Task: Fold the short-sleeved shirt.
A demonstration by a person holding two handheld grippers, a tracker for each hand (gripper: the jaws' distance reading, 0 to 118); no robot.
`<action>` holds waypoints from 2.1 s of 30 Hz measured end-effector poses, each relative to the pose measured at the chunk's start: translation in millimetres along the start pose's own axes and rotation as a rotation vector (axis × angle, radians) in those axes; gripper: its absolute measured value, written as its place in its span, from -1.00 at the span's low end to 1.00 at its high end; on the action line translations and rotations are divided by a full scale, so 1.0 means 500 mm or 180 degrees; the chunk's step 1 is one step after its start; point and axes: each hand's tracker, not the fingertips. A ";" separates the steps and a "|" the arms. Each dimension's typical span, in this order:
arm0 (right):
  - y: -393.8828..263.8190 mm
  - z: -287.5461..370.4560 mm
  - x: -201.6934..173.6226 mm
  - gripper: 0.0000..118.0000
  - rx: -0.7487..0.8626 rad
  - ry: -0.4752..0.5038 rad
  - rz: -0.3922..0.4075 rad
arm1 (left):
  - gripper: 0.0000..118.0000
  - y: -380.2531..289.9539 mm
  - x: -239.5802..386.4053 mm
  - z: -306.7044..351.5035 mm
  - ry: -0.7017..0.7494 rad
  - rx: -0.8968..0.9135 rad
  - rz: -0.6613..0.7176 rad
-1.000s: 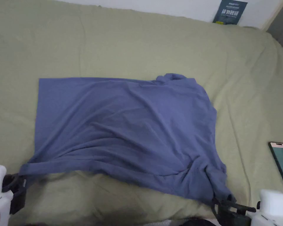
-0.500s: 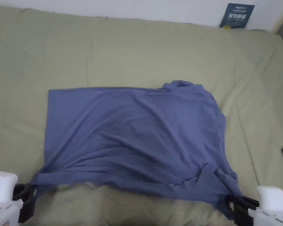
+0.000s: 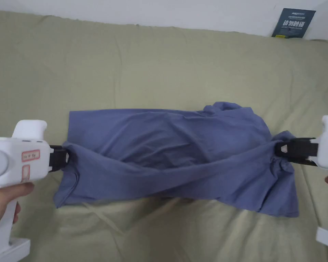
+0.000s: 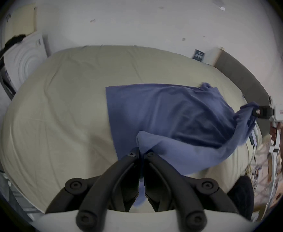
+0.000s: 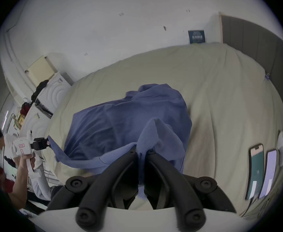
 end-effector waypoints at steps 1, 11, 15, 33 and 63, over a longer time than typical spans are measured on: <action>0.018 -0.051 0.050 -0.93 -0.0079 -0.0057 -0.0050 | -0.99 0.013 -0.012 -0.027 0.0035 -0.0068 0.0102; 0.003 -0.149 0.054 0.96 -0.0094 -0.0493 -0.0077 | 1.00 -0.005 -0.032 -0.113 0.0020 -0.0262 0.0482; -0.055 -0.023 0.021 0.99 0.0391 -0.0222 -0.0021 | 0.95 -0.061 0.005 0.037 0.0058 0.0349 0.0113; -0.505 0.225 -0.162 -1.00 0.0888 -0.0334 0.0207 | -0.61 -0.321 0.003 0.154 0.0197 0.0534 -0.0300; -0.267 -0.061 0.042 0.99 0.0173 -0.1107 0.0333 | -0.91 -0.176 0.037 -0.013 0.0260 0.0167 -0.0417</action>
